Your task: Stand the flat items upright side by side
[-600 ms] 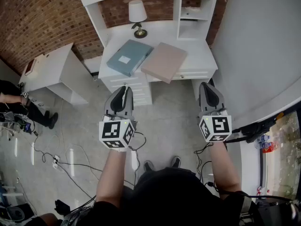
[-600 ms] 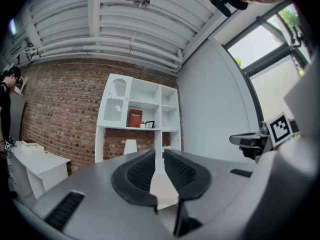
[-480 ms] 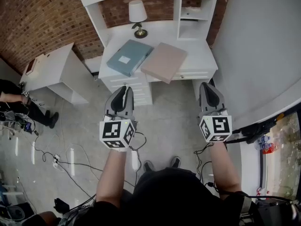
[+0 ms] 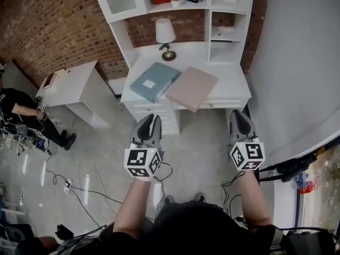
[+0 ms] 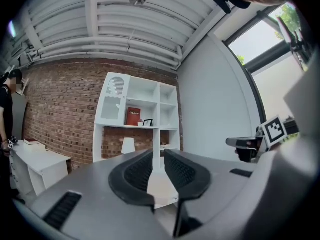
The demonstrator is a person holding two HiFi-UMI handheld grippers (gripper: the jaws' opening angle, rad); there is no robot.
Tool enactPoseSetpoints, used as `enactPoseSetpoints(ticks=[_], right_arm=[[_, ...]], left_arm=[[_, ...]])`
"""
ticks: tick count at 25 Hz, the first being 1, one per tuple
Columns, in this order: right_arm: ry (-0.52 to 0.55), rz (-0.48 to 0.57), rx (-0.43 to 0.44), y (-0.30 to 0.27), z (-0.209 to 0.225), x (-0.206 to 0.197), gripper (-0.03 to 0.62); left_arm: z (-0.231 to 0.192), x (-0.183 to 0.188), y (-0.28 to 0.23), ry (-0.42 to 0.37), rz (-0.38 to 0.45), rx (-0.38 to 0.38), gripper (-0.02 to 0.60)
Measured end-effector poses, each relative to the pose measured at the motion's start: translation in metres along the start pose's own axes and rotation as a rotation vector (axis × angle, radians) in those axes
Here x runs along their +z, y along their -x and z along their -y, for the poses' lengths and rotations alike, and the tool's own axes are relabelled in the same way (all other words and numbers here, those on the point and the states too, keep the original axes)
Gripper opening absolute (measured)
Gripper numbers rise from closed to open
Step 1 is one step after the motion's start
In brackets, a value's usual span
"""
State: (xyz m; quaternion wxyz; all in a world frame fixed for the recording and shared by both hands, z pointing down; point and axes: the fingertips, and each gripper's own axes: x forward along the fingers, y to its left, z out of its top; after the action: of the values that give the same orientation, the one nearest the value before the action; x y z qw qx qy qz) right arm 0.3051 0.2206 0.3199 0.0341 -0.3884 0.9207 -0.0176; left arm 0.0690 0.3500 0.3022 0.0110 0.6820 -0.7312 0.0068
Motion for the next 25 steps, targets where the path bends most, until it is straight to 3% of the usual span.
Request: enactPoseSetpoints(ticks=[2, 5, 14, 25], right_arm=[[0.015, -0.009, 0.002, 0.0, 0.01, -0.001, 0.084], [0.018, -0.019, 0.012, 0.001, 0.024, -0.001, 0.147], [0.011, -0.051, 0.029, 0.0, 0.041, -0.015, 0.166], [-0.043, -0.123, -0.03, -0.046, 0.079, -0.045, 0.166]], left_arm=[[0.007, 0.0, 0.001, -0.007, 0.009, 0.015, 0.063], [0.014, -0.004, 0.001, -0.004, -0.005, 0.035, 0.174], [0.026, -0.031, -0.017, 0.019, -0.076, 0.014, 0.216], [0.007, -0.075, -0.095, 0.121, -0.127, -0.059, 0.216]])
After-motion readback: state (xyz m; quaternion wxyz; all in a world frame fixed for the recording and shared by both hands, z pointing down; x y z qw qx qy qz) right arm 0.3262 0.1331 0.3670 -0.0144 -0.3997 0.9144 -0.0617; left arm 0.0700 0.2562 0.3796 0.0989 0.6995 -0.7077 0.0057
